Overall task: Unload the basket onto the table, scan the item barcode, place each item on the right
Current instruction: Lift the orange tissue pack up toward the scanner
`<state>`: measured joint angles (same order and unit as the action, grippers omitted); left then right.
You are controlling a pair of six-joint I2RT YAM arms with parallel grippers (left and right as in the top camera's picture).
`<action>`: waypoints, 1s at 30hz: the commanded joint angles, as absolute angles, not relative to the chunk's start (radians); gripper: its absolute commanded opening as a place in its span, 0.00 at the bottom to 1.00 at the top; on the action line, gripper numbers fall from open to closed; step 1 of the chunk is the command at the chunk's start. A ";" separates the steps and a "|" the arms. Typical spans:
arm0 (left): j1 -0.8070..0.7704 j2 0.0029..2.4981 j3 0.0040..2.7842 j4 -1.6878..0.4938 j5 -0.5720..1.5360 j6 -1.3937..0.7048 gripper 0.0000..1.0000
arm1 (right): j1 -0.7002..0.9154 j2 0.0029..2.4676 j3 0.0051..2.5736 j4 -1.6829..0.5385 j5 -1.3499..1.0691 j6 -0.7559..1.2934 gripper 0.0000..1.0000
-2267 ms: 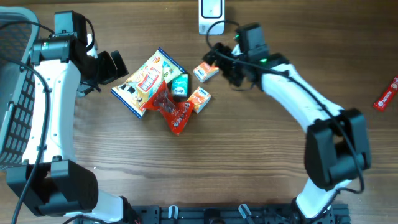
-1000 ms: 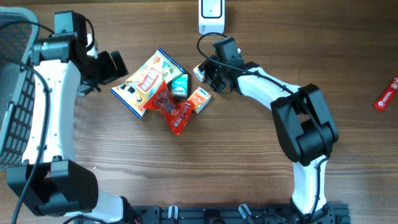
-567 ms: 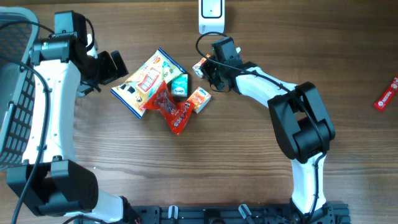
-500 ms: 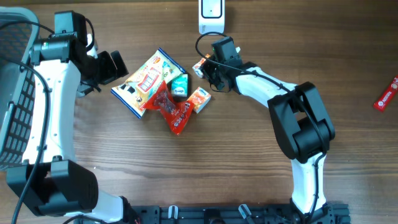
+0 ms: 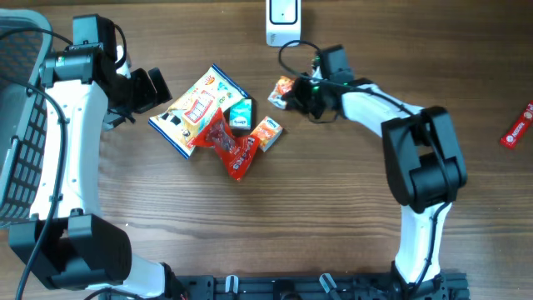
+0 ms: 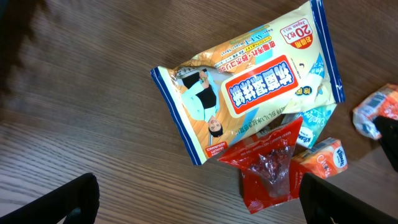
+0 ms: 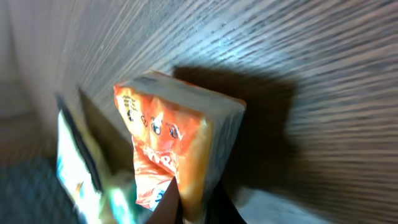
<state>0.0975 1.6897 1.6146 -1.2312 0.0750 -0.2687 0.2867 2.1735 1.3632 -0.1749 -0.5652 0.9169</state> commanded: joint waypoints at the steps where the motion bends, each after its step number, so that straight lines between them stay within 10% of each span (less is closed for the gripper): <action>1: 0.100 1.697 1.607 -1.231 0.065 -0.278 1.00 | 0.212 2.156 1.353 -0.162 -0.976 0.705 0.04; 12: 0.100 1.697 1.607 -1.231 0.065 -0.278 1.00 | -0.012 2.156 1.326 -0.166 -1.623 0.416 0.04; 30: 0.100 1.697 1.607 -1.231 0.065 -0.278 1.00 | -0.108 2.156 1.326 0.161 -1.623 0.907 0.04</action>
<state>0.0971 1.6897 1.6142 -1.2312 0.0750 -0.2687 -0.1120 2.1735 1.3296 0.0708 -1.5593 0.7403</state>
